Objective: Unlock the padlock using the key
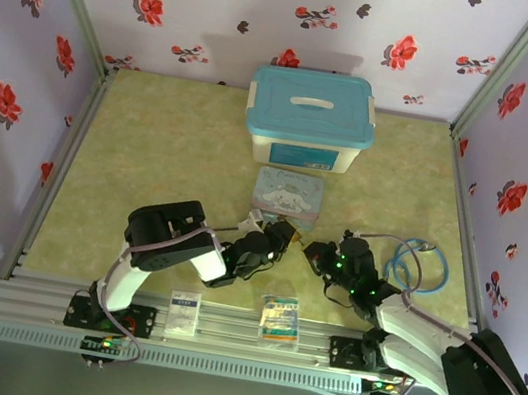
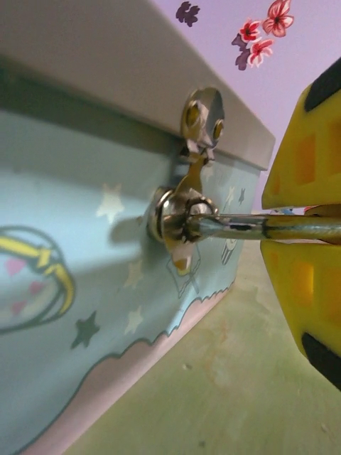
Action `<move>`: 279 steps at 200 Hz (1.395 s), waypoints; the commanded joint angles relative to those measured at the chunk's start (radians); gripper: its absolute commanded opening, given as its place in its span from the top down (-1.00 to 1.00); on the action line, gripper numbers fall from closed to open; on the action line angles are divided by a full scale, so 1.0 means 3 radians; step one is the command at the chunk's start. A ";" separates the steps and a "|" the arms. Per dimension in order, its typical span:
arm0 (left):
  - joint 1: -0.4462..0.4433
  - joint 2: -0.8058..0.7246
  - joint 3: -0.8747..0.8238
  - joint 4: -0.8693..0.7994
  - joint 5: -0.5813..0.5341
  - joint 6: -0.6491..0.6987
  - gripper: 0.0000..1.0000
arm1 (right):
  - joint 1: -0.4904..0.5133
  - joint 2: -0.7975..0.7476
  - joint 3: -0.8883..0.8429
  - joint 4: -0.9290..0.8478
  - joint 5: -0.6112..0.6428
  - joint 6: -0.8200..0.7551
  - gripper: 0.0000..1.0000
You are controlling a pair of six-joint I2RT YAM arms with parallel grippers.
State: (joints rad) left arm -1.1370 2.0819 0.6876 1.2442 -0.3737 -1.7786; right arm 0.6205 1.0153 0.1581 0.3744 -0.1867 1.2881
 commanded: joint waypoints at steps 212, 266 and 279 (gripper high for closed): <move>-0.0031 0.0034 0.0164 0.0240 0.0688 0.0154 1.00 | -0.0691 0.0253 0.0296 0.0343 -0.1004 -0.0386 1.00; -0.0034 0.0008 0.0174 0.0235 0.0719 0.0215 1.00 | -0.0366 0.0481 0.0604 0.0215 -0.0726 -0.0743 1.00; -0.0033 0.0031 0.0173 0.0241 0.0739 0.0186 1.00 | -0.0417 0.0698 0.0473 0.0886 -0.0879 -0.0354 1.00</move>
State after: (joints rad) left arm -1.1057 2.0899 0.7116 1.2560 -0.2878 -1.7592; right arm 0.4820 1.1492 0.2714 0.3408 -0.4335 1.1347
